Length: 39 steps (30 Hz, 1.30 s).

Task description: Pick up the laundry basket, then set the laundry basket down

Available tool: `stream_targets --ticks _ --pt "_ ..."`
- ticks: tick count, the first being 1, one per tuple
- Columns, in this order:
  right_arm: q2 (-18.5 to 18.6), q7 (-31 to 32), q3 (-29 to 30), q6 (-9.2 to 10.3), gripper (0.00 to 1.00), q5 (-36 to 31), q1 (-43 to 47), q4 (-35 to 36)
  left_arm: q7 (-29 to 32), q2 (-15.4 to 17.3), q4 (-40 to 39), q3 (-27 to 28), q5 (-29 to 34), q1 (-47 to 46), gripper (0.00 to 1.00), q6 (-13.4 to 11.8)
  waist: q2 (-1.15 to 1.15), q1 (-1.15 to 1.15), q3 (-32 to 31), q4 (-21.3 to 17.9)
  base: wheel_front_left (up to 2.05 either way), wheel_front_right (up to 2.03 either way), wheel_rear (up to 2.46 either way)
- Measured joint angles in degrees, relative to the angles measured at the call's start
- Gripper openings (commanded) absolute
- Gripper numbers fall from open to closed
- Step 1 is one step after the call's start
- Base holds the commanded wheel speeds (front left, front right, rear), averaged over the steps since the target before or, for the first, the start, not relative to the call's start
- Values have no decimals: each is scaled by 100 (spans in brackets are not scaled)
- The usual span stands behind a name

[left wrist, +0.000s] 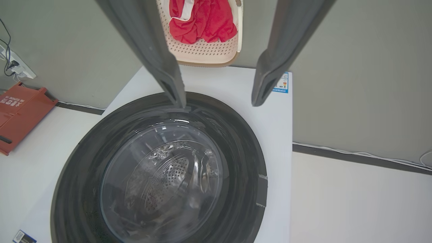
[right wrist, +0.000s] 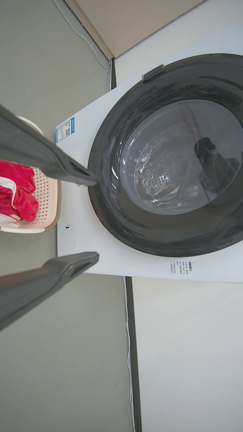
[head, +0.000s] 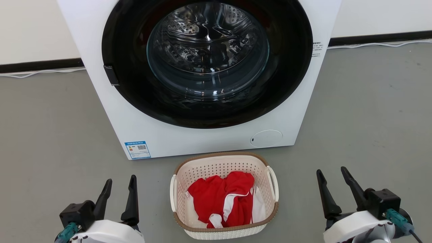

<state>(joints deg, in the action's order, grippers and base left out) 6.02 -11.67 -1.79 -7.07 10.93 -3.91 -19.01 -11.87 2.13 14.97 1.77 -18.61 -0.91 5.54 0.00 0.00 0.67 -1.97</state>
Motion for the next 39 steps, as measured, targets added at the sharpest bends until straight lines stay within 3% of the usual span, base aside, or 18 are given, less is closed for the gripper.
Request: stream_targets --ticks 16,39 --pt "37 -255 -35 -5 100 -1098 -30 -40 -249 7 14 -16 987 -1 100 -33 0 0 7 -34 0 0 0" --pt "37 -255 14 -7 100 -1101 -108 -46 -252 10 111 -34 988 -1 100 -48 0 0 31 -14 0 0 0"
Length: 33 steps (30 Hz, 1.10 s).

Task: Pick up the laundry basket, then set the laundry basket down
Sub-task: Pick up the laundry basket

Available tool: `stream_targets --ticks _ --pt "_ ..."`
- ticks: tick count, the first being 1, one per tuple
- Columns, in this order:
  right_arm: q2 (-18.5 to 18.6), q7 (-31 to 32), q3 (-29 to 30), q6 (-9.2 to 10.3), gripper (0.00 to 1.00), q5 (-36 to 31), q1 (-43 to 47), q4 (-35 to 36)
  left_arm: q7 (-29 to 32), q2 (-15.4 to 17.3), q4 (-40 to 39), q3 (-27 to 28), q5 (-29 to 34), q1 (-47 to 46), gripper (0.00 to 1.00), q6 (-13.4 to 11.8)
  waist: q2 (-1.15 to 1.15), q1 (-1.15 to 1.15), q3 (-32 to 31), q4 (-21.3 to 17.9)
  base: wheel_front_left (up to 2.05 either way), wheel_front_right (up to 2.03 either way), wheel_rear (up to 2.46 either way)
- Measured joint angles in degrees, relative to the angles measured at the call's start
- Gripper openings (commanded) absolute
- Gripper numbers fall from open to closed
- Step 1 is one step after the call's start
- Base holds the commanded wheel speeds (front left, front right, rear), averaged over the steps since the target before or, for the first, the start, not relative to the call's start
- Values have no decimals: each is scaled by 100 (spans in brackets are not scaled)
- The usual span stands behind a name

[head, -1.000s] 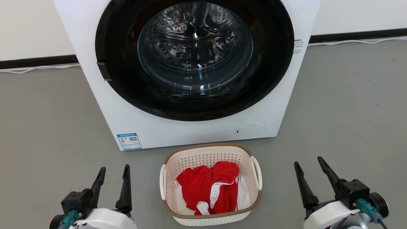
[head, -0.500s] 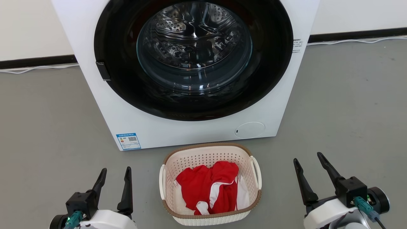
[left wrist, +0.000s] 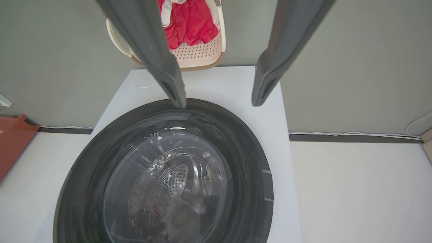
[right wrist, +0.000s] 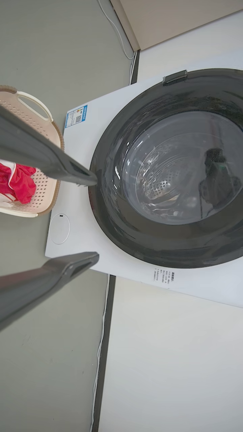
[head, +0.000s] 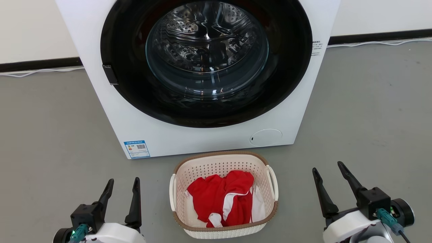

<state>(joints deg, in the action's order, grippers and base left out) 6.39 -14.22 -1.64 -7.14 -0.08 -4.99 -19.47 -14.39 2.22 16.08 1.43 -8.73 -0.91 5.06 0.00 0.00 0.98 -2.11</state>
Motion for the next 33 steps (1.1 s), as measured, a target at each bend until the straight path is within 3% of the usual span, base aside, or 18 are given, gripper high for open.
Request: stream_targets --ticks 21,33 --pt "-213 -8 489 0 100 12 -343 144 0 1 82 -151 8 -503 100 0 0 0 649 34 0 0 0" --pt "-241 -12 539 0 100 -68 -1447 -1340 -10 -10 1141 -450 4 -1638 100 -13 0 0 1519 74 0 0 0"
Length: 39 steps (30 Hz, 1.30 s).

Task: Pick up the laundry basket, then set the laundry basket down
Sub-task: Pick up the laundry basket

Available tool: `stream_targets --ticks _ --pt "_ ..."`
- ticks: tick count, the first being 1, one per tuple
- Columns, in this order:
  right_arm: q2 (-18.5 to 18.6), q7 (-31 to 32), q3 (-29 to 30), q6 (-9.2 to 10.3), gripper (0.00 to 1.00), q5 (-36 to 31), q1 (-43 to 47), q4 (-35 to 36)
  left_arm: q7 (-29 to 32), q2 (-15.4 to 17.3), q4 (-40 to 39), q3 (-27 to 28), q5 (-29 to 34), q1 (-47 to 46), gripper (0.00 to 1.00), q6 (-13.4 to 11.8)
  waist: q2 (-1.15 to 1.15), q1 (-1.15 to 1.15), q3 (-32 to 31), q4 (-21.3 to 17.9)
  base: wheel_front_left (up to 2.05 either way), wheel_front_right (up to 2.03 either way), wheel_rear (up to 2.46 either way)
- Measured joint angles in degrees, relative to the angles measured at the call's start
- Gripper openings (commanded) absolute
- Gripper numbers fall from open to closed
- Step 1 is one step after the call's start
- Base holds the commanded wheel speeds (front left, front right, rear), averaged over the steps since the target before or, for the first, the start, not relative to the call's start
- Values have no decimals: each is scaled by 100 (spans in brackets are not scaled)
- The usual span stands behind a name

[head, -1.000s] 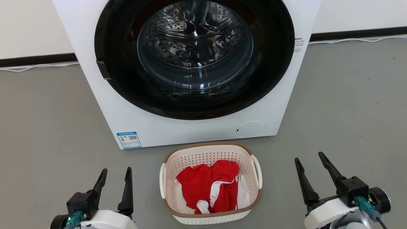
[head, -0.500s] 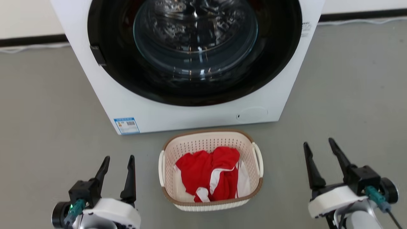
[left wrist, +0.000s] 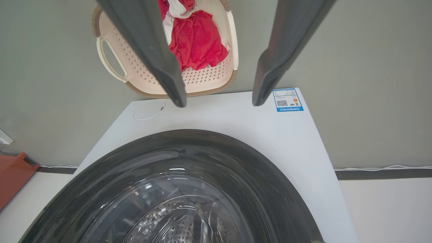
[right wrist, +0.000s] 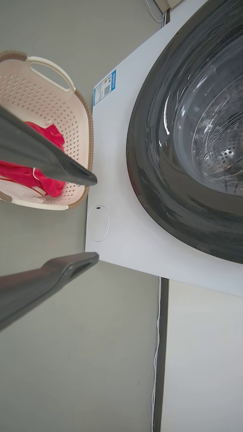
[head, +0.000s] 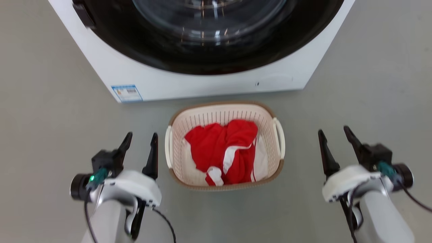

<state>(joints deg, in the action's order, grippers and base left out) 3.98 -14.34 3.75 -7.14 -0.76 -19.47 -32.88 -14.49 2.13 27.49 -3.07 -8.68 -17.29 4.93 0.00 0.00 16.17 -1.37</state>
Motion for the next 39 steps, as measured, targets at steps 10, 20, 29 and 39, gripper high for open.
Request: stream_targets --ticks 10,20,29,39 --pt "88 428 -13 0 100 -246 -1370 -1356 0 -29 1722 -315 -176 -1568 100 -59 0 0 911 27 0 0 0" --pt "202 721 -71 0 100 -354 -2229 -2205 11 -41 3000 -814 -820 -2770 100 -124 0 0 1792 126 0 0 0" --pt "216 534 -148 0 100 -528 -2744 -2571 11 -53 3518 -1344 -1307 -3339 100 -143 0 0 2376 219 0 0 0" --pt "124 404 -51 0 100 -688 -3176 -2816 9 -57 3588 -1917 -1745 -3730 100 -236 0 0 2855 265 0 0 0"
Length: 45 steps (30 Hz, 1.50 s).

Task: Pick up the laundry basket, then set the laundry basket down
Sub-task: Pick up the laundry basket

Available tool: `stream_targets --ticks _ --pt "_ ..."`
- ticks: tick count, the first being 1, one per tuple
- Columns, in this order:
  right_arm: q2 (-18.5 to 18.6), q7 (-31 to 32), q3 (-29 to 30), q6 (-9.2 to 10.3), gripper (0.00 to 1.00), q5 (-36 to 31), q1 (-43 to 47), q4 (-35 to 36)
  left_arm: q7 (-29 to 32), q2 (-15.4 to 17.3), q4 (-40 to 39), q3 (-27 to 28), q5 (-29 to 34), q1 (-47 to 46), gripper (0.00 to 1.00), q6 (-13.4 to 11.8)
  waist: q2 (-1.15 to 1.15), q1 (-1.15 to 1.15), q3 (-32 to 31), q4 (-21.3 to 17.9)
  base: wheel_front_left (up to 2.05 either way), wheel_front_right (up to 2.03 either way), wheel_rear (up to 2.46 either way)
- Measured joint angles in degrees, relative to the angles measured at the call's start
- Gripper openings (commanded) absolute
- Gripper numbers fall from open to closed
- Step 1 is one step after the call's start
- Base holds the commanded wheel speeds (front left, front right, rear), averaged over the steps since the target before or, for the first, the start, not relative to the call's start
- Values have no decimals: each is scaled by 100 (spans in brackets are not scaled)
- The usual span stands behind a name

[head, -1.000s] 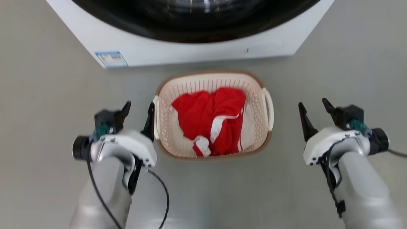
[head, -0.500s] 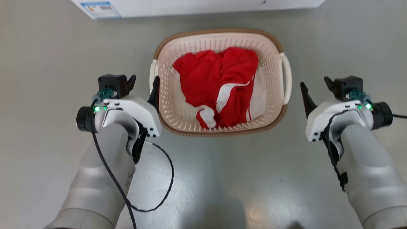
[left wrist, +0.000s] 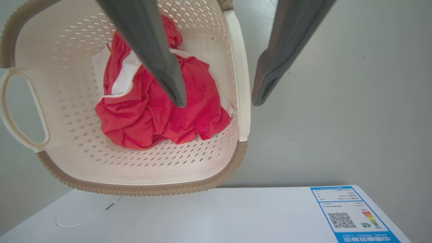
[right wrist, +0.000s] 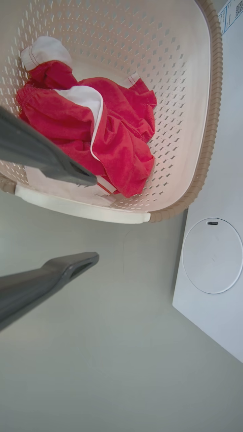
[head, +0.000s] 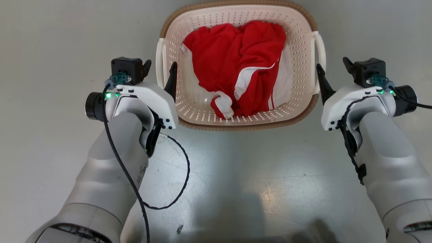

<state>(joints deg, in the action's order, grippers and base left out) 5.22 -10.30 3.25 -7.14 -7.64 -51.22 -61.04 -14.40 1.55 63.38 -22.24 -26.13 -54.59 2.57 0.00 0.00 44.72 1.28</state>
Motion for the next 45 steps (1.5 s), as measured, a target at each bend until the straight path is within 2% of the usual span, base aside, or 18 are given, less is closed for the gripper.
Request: stream_targets --ticks 10,23,45 --pt "-55 -98 70 0 100 -156 -302 -224 -9 -1 140 -434 -334 -282 100 -205 0 0 382 46 0 0 0" --pt "-101 73 186 0 100 -182 -816 -646 269 -2 570 -800 -714 -842 100 -223 0 0 688 -22 0 0 0" --pt "-108 380 -413 -1 100 434 -1258 -1100 861 -3 906 -1249 -873 -1280 100 -305 0 0 823 -76 0 0 0"
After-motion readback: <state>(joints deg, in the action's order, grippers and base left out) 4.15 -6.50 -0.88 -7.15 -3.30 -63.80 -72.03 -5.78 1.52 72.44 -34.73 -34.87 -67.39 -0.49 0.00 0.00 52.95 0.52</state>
